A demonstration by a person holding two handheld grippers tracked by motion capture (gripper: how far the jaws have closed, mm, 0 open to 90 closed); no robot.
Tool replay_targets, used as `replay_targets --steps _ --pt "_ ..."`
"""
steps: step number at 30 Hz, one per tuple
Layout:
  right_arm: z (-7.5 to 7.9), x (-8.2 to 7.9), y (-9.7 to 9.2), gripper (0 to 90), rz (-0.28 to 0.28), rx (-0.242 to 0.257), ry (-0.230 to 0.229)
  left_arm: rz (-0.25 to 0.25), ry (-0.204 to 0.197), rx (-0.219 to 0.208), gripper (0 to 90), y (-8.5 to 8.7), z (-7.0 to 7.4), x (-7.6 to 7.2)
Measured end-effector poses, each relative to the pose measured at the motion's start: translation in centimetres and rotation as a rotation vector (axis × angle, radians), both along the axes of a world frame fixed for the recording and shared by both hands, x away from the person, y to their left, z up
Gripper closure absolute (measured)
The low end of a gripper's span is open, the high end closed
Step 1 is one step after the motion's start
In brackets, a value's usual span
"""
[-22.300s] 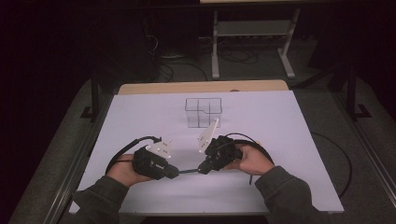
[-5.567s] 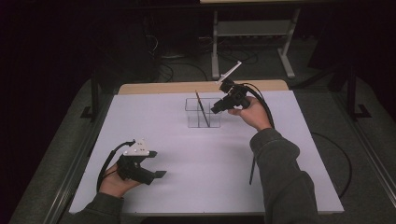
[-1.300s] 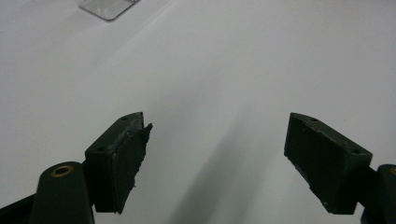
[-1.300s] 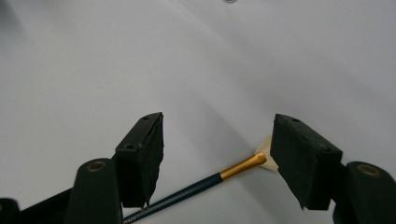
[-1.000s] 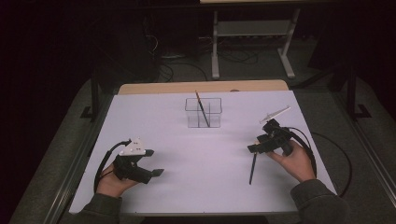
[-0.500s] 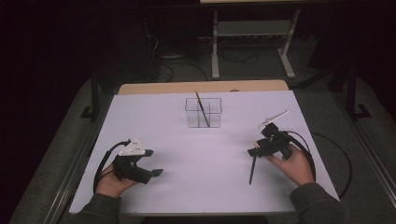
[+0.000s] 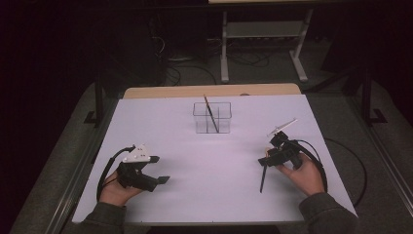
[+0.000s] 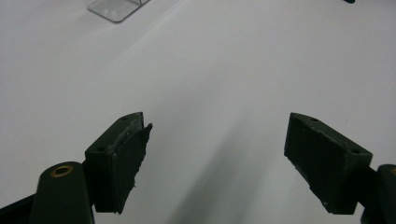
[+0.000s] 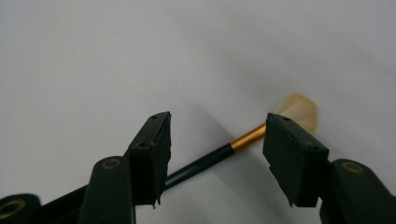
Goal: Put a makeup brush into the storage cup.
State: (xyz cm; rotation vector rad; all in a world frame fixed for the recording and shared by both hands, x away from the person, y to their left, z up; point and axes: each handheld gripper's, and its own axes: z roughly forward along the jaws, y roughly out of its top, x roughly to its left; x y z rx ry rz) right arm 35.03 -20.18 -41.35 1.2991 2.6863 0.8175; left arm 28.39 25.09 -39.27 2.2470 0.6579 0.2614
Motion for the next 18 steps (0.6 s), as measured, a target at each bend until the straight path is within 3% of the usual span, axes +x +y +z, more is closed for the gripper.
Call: replay_targets --steps 18 --pt "-0.86 0.02 -0.39 46.4 -0.032 -0.027 0.017 -0.002 0.0 0.002 20.2 0.06 0.05 0.03"
